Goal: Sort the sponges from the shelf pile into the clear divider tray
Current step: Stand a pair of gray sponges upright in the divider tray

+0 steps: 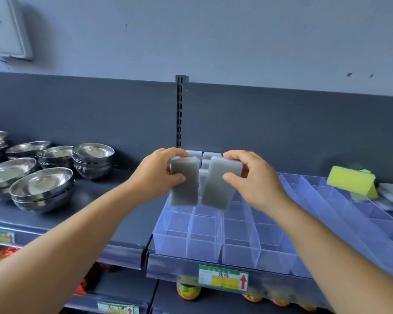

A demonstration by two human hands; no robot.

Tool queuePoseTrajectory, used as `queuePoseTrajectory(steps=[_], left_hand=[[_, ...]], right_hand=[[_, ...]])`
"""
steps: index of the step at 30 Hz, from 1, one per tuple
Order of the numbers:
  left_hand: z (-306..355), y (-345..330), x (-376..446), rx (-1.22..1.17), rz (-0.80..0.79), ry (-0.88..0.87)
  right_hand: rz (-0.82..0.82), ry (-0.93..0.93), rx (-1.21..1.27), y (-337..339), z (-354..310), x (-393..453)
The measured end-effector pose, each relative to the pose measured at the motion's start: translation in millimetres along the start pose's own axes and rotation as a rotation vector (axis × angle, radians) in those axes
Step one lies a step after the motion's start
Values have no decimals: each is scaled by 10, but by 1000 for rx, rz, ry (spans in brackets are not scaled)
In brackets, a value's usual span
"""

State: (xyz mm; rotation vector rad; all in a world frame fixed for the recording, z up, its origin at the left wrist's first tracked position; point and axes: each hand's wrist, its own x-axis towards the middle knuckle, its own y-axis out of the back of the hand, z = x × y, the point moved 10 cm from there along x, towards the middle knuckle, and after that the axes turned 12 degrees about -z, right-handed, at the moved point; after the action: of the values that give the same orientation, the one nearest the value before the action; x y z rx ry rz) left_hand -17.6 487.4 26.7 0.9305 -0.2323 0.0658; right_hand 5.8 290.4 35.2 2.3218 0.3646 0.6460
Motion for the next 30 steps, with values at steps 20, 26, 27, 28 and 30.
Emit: queuePoseTrajectory(steps=[20, 26, 27, 28, 30], left_hand=[[-391, -469, 101, 199, -153, 38], [-369, -509, 103, 294, -159, 50], [-357, -508, 103, 314, -161, 48], [-343, -506, 103, 336, -163, 46], [-319, -508, 100, 381, -178, 42]], right_hand=[[-139, -19, -143, -461, 171, 152], [-267, -81, -304, -724, 277, 126], [-271, -93, -313, -741, 292, 131], [-275, -100, -323, -750, 301, 142], [-295, -105, -345, -759, 292, 156]])
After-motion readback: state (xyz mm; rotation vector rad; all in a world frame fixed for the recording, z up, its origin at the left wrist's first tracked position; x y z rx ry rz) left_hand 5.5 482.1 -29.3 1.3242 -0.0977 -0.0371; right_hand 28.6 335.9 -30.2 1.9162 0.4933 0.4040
